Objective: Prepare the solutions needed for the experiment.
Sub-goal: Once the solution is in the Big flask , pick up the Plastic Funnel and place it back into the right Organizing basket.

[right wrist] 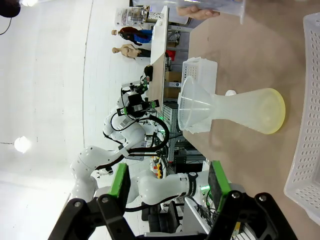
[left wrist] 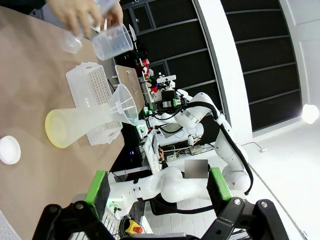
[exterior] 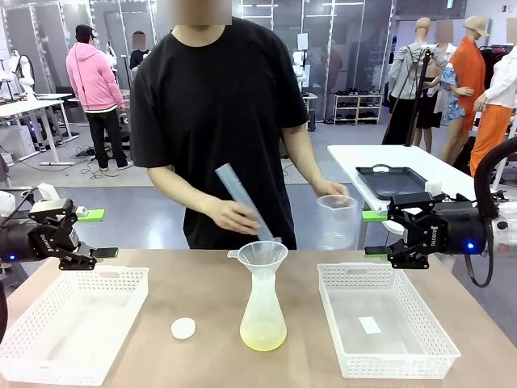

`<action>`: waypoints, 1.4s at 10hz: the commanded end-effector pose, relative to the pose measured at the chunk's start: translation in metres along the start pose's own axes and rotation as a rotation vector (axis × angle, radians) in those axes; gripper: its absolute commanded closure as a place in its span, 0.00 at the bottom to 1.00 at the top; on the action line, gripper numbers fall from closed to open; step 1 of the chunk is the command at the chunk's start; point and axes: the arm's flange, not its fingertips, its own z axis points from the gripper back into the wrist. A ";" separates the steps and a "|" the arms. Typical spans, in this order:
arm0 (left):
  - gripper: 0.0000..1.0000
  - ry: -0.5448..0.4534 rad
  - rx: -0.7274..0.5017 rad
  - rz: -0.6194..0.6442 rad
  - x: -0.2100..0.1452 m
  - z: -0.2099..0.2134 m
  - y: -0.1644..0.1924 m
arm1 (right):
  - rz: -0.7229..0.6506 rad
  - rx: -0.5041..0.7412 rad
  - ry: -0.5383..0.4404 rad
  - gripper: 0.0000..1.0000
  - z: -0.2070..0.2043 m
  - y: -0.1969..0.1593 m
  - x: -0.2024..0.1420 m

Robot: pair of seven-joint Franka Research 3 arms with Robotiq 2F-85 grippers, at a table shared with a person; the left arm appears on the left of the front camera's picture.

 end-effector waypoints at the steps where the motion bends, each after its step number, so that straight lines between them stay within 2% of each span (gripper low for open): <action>1: 0.00 0.009 -0.011 0.003 0.000 0.001 -0.002 | 0.054 0.014 0.002 0.20 -0.004 0.002 -0.001; 5: 0.00 0.009 -0.011 0.003 0.000 0.001 -0.002 | 0.381 -0.074 0.020 0.20 -0.023 0.040 -0.001; 8: 0.00 0.009 -0.011 0.003 0.000 0.001 -0.002 | 0.692 -0.187 0.074 0.20 -0.062 0.079 -0.004; 11: 0.00 0.009 -0.011 0.003 0.000 0.001 -0.002 | 0.995 -0.418 0.138 0.20 -0.100 0.098 -0.003; 14: 0.00 0.009 -0.011 0.003 0.000 0.001 -0.002 | 1.172 -0.599 0.226 0.20 -0.105 0.108 -0.003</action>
